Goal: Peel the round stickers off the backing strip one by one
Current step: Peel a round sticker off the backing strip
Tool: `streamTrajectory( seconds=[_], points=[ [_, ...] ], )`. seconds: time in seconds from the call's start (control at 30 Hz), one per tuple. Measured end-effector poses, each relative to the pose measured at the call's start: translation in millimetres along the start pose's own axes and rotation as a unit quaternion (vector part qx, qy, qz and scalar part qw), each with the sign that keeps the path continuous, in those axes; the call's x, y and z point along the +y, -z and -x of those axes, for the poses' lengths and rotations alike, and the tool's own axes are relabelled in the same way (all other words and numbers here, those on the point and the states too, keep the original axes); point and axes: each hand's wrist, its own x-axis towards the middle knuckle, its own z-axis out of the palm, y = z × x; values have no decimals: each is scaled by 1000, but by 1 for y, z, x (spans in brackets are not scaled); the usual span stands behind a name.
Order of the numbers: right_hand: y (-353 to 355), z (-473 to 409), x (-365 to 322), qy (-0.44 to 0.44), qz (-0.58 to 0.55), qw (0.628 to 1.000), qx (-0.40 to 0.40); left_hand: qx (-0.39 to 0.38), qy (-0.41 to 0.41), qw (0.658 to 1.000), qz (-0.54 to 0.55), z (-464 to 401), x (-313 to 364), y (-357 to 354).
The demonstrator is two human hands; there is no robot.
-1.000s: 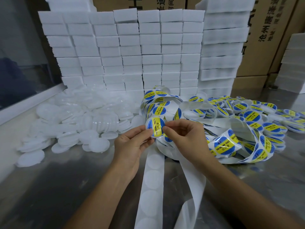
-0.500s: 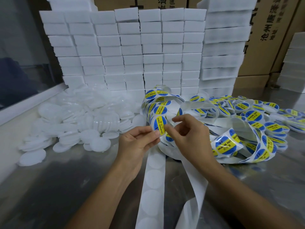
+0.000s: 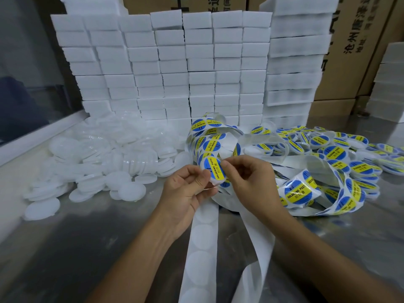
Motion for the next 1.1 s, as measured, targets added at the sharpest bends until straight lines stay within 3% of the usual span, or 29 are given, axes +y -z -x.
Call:
streamTrajectory(
  seconds=[0.2,0.33,0.53,0.67,0.77,0.9,0.97,1.1],
  points=[
    [-4,4,-1,-53,26,998,29,-59,-31,992,-105,3,-2,2],
    [1,-1,1,-39,21,998,43,-74,-29,990,-113,3,-3,2],
    [-5,4,0,-33,19,999,-15,-44,-42,992,-107,2,-2,4],
    [-2,0,-4,-53,-51,997,-26,-1,-24,995,-95,1,0,6],
    [-1,1,-1,-19,-13,999,-32,36,-19,994,-98,-1,0,5],
    [-5,7,0,31,20,993,-111,112,-37,985,-124,-2,-2,8],
    [-7,9,-1,54,54,988,-136,112,-39,984,-133,-1,-2,8],
    [-6,8,-4,3,12,995,-95,103,-21,986,-130,0,-3,3]
  ],
)
